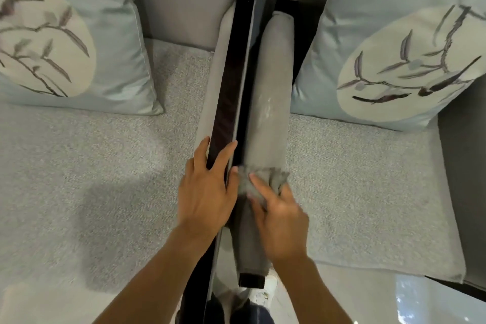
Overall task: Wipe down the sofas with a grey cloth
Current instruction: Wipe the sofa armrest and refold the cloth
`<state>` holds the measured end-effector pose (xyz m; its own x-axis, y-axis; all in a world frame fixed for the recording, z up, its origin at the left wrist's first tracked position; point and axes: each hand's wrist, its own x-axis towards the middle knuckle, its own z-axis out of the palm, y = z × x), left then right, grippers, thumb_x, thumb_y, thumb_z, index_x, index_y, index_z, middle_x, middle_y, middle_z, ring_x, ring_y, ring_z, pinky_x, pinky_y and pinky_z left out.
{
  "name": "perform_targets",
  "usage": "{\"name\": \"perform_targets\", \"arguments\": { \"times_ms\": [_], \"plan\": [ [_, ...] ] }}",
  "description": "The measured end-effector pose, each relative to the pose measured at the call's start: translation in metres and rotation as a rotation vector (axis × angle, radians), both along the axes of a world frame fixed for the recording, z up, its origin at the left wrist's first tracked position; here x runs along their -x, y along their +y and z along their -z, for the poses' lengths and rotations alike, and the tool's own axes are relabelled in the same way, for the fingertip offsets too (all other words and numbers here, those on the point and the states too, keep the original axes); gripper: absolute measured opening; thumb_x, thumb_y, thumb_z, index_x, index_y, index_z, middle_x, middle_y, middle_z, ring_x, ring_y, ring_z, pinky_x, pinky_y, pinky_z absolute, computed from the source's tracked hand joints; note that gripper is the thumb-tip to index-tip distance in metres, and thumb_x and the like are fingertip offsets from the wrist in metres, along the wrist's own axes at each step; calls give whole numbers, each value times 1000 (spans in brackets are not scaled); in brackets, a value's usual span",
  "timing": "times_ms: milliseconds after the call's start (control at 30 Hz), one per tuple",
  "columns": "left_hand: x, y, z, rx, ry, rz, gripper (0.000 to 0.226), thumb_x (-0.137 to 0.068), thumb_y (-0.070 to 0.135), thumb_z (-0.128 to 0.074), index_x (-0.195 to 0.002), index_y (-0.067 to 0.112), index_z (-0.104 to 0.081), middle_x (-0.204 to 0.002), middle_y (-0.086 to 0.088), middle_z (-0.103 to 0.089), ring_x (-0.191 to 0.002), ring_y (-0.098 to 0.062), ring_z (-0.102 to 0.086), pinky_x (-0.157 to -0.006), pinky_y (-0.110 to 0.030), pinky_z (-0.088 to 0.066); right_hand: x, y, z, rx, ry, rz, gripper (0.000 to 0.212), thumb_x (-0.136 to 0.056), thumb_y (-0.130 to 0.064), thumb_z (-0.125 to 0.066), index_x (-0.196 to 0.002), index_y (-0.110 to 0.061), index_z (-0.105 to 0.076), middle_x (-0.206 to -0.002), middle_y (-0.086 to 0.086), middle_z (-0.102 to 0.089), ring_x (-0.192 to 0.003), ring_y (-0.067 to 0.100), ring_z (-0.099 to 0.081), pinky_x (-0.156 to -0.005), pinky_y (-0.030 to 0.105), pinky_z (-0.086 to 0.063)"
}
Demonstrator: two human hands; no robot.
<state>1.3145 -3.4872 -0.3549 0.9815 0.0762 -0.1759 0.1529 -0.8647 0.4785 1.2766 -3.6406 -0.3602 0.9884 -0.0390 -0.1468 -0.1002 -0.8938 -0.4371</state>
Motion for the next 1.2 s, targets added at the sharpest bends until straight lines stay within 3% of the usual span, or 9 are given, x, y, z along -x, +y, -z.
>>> {"name": "perform_targets", "arguments": {
  "times_ms": [100, 200, 367, 500, 667, 767, 900, 1100, 1200],
  "plan": [
    [-39, -6, -3, -30, 40, 1, 55, -103, 50, -41, -154, 51, -18, -162, -8, -22, -139, -31, -36, -99, -51, -49, -76, 2, -2, 74, 26, 6, 46, -101, -51, -46, -147, -47, -41, -143, 13, -46, -91, 27, -68, -72, 34, -53],
    [-85, -12, -4, -56, 71, 15, 55, -103, 49, -43, -154, 49, -21, -158, -12, -26, -137, -34, -36, -100, -55, -49, -125, -2, 0, 59, 30, 109, 49, -100, -55, -44, -148, -50, -36, -145, 10, -39, -101, 29, -65, -81, 39, -53],
    [-121, -18, 1, -87, 41, -14, 49, -102, 46, -44, -149, 49, -29, -149, -13, -34, -126, -36, -42, -88, -53, -54, -66, -10, 2, -31, 14, 107, 43, -99, -58, -44, -142, -56, -43, -139, 7, -50, -91, 24, -69, -70, 36, -57],
    [-121, -20, 6, -77, 22, -28, 49, -102, 47, -46, -148, 50, -31, -146, -12, -37, -124, -34, -43, -81, -49, -58, -98, -19, 12, 51, -56, 38, 40, -98, -51, -55, -138, -46, -54, -125, 13, -59, -67, 24, -67, -52, 28, -51],
    [-123, -19, 5, -79, 28, -47, 47, -102, 46, -45, -148, 51, -33, -146, -11, -37, -123, -33, -43, -82, -49, -57, -178, -14, 12, 80, 19, 49, 43, -101, -57, -41, -144, -53, -42, -139, 10, -44, -88, 28, -67, -69, 34, -52],
    [-123, -19, 3, -82, 41, -56, 46, -103, 46, -43, -147, 52, -33, -145, -9, -37, -122, -32, -43, -81, -49, -57, -149, -11, 1, 107, 3, -22, 44, -99, -50, -48, -142, -52, -44, -122, 11, -51, -71, 25, -64, -58, 35, -54],
    [-124, -20, 2, -93, 49, -51, 46, -103, 45, -42, -147, 52, -34, -142, -9, -38, -119, -31, -45, -80, -49, -58, -118, -20, -8, 100, 77, -97, 40, -95, -50, -51, -135, -51, -51, -109, 4, -50, -68, 19, -62, -50, 29, -50],
    [-125, -19, 1, -89, 61, -65, 45, -102, 45, -43, -146, 54, -34, -141, -6, -39, -118, -29, -45, -81, -49, -57, -210, -6, 1, 181, 17, 18, 41, -98, -55, -48, -139, -51, -49, -117, 8, -46, -77, 25, -64, -62, 33, -52],
    [-125, -19, 1, -87, 63, -75, 46, -101, 46, -43, -145, 54, -34, -141, -4, -38, -118, -29, -44, -80, -49, -58, -178, -10, -3, 132, 18, -16, 43, -99, -53, -46, -142, -52, -44, -122, 8, -47, -78, 24, -65, -65, 33, -53]
  ]
}}
